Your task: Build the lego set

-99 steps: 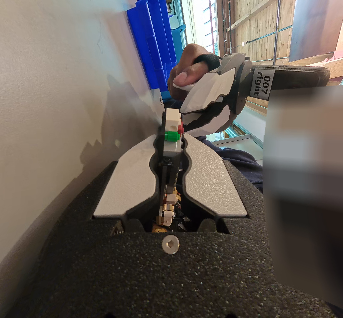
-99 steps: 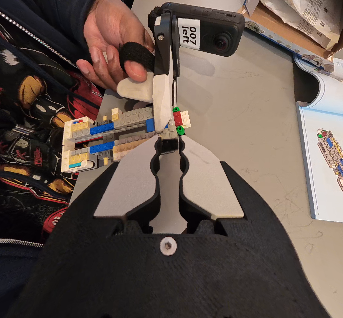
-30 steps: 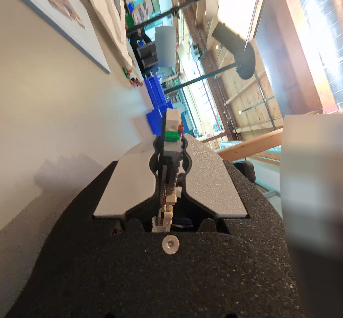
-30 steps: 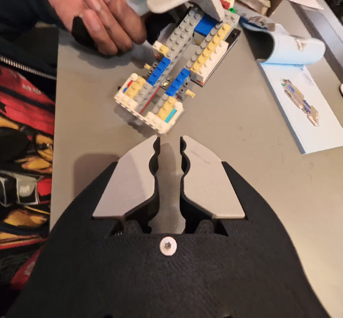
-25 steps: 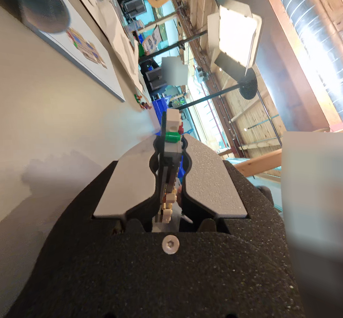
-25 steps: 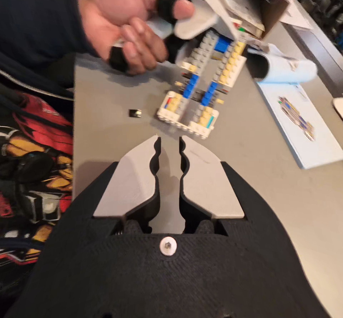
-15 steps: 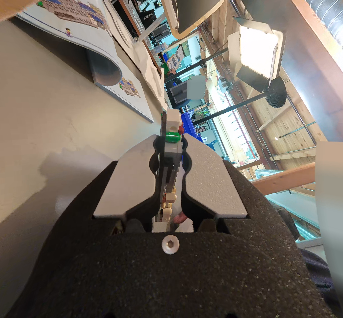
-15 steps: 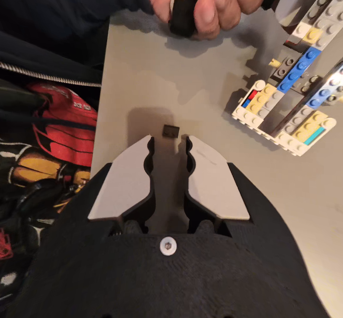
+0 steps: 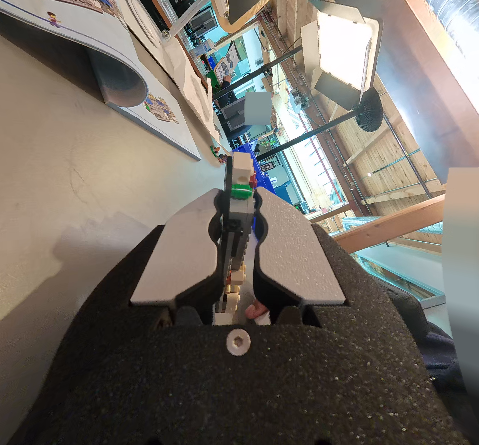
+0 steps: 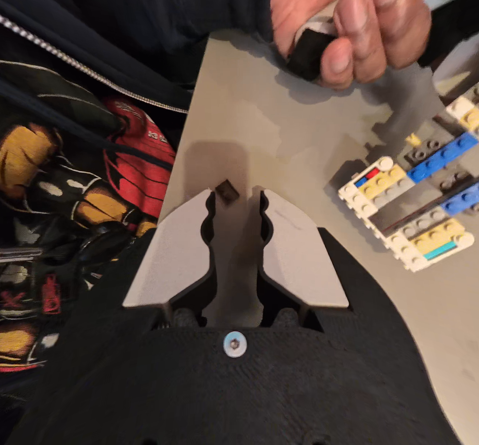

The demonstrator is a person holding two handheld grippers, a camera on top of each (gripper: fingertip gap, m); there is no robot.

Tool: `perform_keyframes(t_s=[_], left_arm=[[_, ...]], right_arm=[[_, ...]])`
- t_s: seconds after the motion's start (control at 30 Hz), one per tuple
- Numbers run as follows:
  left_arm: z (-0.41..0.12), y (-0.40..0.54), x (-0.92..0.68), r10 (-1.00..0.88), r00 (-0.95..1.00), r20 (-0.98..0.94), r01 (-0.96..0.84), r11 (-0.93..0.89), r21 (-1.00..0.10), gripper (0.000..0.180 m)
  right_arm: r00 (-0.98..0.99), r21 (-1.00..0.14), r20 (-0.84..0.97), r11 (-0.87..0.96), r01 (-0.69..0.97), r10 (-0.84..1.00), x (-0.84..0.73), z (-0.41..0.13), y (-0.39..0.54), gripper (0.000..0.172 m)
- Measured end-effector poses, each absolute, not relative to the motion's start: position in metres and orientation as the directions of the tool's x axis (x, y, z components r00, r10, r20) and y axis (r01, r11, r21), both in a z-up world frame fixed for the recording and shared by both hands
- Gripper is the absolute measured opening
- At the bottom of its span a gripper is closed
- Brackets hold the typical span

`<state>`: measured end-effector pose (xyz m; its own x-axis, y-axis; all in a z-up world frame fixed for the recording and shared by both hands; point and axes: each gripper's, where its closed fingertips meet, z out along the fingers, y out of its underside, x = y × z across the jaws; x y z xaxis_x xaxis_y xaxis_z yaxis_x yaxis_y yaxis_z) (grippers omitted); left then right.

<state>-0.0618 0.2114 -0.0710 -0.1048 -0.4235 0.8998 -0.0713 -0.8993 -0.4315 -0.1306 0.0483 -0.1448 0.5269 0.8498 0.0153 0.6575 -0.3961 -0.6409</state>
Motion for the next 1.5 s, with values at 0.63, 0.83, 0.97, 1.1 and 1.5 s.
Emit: perform_keyframes(t_s=[0.63, 0.83, 0.97, 1.1, 1.5], left_arm=[[-0.072, 0.21, -0.061, -0.424, -0.098, 0.9, -0.078, -0.899, -0.432, 0.021], [-0.072, 0.21, -0.061, -0.425, -0.096, 0.9, -0.076, -0.898, -0.432, 0.021], [-0.072, 0.209, -0.06, -0.422, -0.101, 0.901, -0.086, -0.898, -0.431, 0.021], [-0.072, 0.209, -0.061, -0.421, -0.108, 0.9, -0.085, -0.898, -0.431, 0.021], [-0.071, 0.207, -0.061, -0.416, -0.123, 0.901, -0.098, -0.898, -0.428, 0.021]], right_arm=[[0.784, -0.673, -0.082, -0.614, 0.412, 0.615, -0.089, -0.146, 0.071, 0.029], [0.759, -0.664, -0.043, -0.587, 0.464, 0.649, -0.107, -0.151, 0.07, 0.031], [0.73, -0.661, -0.004, -0.55, 0.51, 0.683, -0.111, -0.151, 0.066, 0.03], [0.751, -0.659, -0.037, -0.581, 0.478, 0.66, -0.108, -0.151, 0.071, 0.031], [0.695, -0.684, 0.023, -0.496, 0.536, 0.719, -0.116, -0.144, 0.079, 0.032]])
